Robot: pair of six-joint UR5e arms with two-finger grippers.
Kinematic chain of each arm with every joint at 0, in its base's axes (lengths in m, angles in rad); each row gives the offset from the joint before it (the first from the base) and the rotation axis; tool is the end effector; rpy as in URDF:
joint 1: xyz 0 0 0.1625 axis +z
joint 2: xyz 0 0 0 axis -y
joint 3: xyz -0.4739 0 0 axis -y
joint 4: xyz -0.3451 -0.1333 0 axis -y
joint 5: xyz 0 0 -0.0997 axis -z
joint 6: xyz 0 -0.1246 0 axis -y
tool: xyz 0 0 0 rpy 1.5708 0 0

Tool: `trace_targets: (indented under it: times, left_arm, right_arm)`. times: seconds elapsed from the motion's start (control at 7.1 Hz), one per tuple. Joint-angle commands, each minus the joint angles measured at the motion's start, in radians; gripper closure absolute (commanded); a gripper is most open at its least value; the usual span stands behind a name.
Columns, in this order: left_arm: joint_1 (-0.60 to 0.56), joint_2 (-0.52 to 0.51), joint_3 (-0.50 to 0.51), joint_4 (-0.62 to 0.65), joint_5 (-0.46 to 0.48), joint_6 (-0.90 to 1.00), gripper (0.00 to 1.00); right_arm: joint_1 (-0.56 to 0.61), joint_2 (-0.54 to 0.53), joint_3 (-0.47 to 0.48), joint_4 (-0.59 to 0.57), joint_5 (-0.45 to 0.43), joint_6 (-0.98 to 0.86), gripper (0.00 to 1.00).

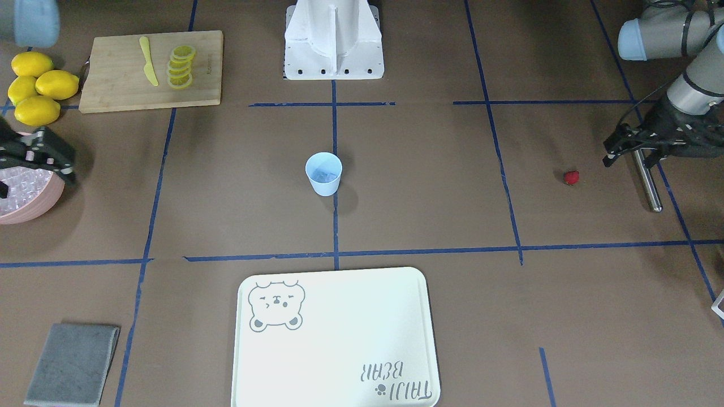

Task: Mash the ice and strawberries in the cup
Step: 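Withdraw the right gripper from the cup while the left gripper reaches the strawberry, then lower the left gripper and grasp the red strawberry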

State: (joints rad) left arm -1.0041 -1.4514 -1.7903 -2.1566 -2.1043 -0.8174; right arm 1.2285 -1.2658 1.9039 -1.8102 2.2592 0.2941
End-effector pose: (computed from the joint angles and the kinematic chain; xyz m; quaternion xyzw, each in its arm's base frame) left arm 0.1729 -0.4020 0.6184 0.0913 0.3981 -0.0256 0.9124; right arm -0.1332 -0.5351 0.4589 0.0736 -0.3725 -0.0890 0.9208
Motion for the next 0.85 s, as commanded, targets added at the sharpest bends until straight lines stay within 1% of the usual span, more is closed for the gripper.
trace_targets:
  times: [0.0,0.14,0.28,0.42,0.56,0.7]
  left_arm:
    - [0.125,-0.006,0.049,-0.128,0.125,-0.141,0.01]
    - [0.156,-0.009,0.058,-0.159,0.153,-0.187,0.01]
    - [0.188,-0.017,0.074,-0.161,0.19,-0.192,0.02]
    - [0.196,-0.047,0.106,-0.163,0.202,-0.197,0.02]
    - [0.203,-0.064,0.129,-0.161,0.204,-0.21,0.05]
    - [0.209,-0.064,0.131,-0.161,0.204,-0.212,0.08]
  right_arm:
    - [0.154,-0.102,-0.08,0.05,0.08,-0.239,0.01]
    - [0.211,-0.16,-0.145,0.168,0.117,-0.297,0.01]
    - [0.251,-0.202,-0.216,0.271,0.134,-0.318,0.01]
    - [0.269,-0.228,-0.242,0.316,0.137,-0.317,0.01]
    - [0.279,-0.236,-0.243,0.315,0.138,-0.319,0.01]
    - [0.286,-0.241,-0.243,0.315,0.152,-0.314,0.01]
